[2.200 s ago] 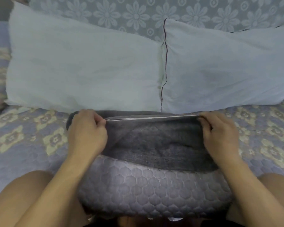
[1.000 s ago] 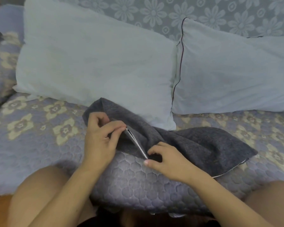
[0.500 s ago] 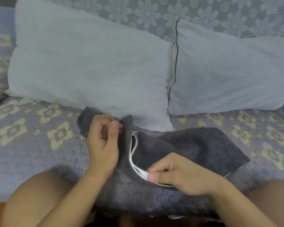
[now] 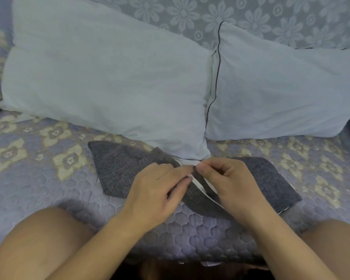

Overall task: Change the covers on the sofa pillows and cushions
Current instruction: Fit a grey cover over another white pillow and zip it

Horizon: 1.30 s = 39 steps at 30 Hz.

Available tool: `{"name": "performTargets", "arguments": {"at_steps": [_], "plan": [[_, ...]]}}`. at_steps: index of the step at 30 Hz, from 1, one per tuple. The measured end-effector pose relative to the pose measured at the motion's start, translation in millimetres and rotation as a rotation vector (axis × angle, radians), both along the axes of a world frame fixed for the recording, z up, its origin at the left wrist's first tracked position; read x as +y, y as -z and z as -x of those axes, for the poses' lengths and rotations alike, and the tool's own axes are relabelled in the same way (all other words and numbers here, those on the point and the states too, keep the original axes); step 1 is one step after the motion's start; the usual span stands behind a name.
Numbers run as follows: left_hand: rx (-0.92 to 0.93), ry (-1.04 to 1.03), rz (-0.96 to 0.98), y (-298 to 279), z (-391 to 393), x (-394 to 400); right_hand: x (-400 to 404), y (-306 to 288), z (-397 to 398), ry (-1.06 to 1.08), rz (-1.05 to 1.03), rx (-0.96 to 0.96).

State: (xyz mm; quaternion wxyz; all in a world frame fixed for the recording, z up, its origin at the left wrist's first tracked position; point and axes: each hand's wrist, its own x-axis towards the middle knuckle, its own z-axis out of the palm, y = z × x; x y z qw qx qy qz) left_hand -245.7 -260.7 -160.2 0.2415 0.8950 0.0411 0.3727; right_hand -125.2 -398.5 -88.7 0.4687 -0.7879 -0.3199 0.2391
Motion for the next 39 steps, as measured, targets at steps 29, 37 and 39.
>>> {"name": "performTargets", "arguments": {"at_steps": [29,37,39], "plan": [[0.691,-0.349,-0.218,-394.0,-70.0,9.0,-49.7,-313.1,-167.9,0.586,-0.089,-1.123],[0.149,-0.024,0.793,-344.2,-99.0,-2.1,-102.1,-264.0,-158.5,0.203,-0.095,-0.519],[0.329,-0.052,0.727,-299.8,-124.4,-6.1,-102.1,-209.7,-173.4,0.283,-0.010,-0.500]]}}
